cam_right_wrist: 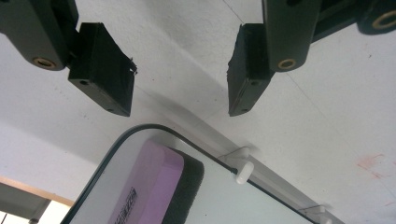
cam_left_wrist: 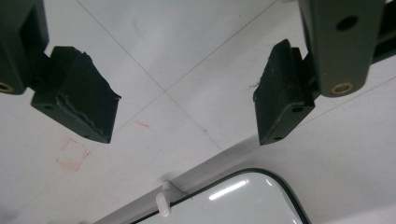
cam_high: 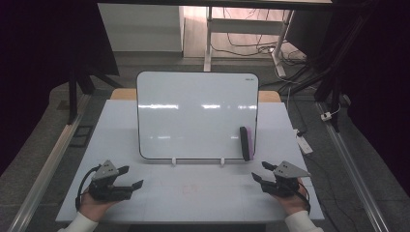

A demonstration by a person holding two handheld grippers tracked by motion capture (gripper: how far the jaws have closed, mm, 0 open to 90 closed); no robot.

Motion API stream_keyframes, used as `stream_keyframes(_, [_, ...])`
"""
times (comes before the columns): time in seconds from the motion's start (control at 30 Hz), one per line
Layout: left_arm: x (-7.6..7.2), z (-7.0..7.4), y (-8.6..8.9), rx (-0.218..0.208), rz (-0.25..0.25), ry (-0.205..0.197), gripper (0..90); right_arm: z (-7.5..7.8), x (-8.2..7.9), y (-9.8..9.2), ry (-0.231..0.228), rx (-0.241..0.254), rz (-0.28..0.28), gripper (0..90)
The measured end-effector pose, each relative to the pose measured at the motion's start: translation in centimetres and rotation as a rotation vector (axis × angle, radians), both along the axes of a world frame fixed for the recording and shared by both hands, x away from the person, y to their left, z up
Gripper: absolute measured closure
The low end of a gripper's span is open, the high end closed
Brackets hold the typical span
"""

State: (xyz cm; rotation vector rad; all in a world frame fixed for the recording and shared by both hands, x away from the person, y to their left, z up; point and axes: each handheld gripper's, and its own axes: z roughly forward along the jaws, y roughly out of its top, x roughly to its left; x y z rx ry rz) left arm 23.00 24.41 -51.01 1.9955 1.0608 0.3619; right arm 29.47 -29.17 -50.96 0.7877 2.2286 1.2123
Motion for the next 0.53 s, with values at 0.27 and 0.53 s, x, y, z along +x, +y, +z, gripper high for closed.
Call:
stream_keyframes(0.27, [-0.03, 0.01, 0.02, -0.002, 0.003, -0.004, 22.6, 0.12, -0.05, 0.10, -0.007, 0.000, 0.003, 40.4])
stream_keyframes(0.53, [0.00, 0.00, 0.05, -0.003, 0.003, -0.004, 22.5, 0.15, -0.09, 0.07, -0.013, -0.004, 0.003, 39.7])
